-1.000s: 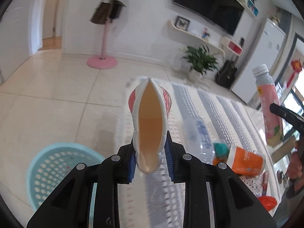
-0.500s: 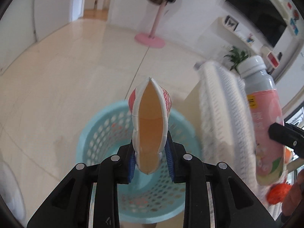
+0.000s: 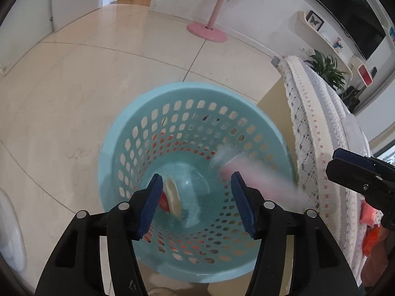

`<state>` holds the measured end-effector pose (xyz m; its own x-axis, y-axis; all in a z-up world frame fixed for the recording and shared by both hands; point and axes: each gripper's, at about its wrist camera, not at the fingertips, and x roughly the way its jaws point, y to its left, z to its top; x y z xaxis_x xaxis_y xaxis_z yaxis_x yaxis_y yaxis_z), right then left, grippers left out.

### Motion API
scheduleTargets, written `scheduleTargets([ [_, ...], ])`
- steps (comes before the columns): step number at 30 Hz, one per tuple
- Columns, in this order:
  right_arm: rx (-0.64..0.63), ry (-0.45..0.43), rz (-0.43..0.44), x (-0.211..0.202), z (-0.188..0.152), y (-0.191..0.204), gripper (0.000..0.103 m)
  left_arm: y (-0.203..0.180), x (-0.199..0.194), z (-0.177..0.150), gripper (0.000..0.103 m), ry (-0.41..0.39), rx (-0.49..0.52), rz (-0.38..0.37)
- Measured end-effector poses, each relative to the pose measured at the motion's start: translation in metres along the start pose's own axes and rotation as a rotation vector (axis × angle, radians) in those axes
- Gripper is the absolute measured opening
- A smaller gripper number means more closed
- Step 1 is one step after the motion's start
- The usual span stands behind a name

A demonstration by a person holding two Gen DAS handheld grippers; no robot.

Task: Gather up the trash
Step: 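Drop the paper cup and pink bottle into the blue basket with both tools, then grasp the clear plastic bottle with left tool while right tool grasps tiger box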

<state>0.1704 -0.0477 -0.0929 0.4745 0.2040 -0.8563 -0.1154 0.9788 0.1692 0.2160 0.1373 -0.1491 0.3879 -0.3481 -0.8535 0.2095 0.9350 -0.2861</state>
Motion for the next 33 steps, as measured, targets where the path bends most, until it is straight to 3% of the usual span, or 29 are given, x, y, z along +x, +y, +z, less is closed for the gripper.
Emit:
scheduleTargets([
  [4,0.009,-0.008,0.009,-0.013,-0.01,-0.006,0.052,-0.003,-0.018,-0.008,0.056,-0.03,0.012,-0.019],
  [9,0.016,-0.054,0.012,-0.043,-0.027,-0.014,0.052,-0.042,-0.053,-0.008,0.056,-0.081,0.061,-0.078],
  [14,0.02,-0.204,-0.013,-0.125,-0.05,-0.039,0.052,-0.113,-0.094,-0.016,0.056,-0.129,0.157,-0.175],
  [18,0.046,-0.313,-0.094,-0.191,-0.075,-0.079,0.052,-0.177,-0.107,-0.022,0.056,-0.134,0.23,-0.257],
  [21,0.065,-0.354,-0.177,-0.224,-0.093,-0.116,0.052,-0.226,-0.1,-0.023,0.057,-0.113,0.29,-0.288],
  [25,0.119,-0.346,-0.255,-0.247,-0.112,-0.174,0.052,-0.282,-0.067,-0.014,0.059,-0.051,0.33,-0.322],
  [33,0.196,-0.297,-0.308,-0.238,-0.136,-0.253,0.052,-0.323,0.02,0.003,0.06,0.038,0.323,-0.224],
])
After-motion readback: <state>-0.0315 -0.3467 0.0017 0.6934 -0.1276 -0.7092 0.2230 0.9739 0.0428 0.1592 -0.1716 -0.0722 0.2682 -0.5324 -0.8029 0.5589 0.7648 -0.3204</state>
